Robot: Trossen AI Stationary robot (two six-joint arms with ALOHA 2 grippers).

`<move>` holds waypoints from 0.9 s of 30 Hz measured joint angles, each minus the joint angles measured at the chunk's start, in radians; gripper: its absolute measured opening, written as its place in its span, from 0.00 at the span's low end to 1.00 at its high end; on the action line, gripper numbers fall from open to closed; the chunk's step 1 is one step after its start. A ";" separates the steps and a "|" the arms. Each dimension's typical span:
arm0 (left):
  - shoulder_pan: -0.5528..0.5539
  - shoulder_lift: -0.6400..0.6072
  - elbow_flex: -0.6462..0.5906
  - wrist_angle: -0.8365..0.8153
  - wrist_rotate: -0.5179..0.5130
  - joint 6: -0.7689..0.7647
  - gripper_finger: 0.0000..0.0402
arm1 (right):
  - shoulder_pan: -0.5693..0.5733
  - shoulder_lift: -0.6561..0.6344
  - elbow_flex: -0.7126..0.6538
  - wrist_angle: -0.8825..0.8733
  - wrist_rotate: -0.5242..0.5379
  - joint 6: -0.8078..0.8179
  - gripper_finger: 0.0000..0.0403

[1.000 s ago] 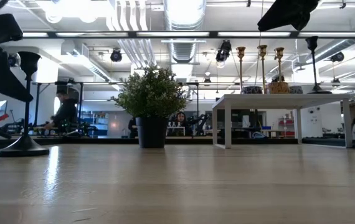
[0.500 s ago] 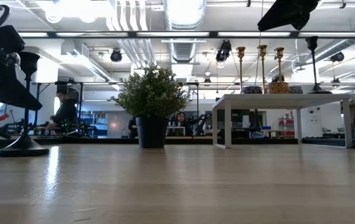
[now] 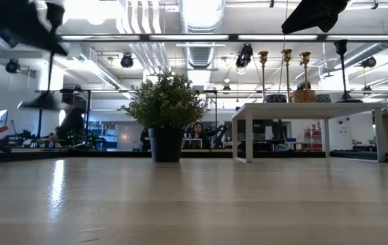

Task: Pick & Place candle stick holders
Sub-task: Put the black candle holder on the shelf

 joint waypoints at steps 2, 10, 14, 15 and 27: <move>0.046 -0.009 0.064 0.022 -0.012 0.111 0.04 | 0.000 0.000 0.000 0.000 0.000 0.000 0.17; 0.271 -0.011 0.209 0.459 0.072 0.840 0.04 | 0.000 0.000 0.000 0.021 0.000 -0.007 0.15; 0.419 -0.007 0.210 0.719 0.285 1.103 0.04 | 0.000 0.000 0.000 0.062 -0.001 -0.008 0.15; 0.459 -0.003 0.210 0.763 0.340 1.137 0.04 | 0.000 0.000 0.000 0.067 -0.001 -0.012 0.16; 0.800 0.188 0.305 0.919 0.823 1.262 0.04 | 0.000 0.002 0.000 0.216 -0.003 -0.113 0.20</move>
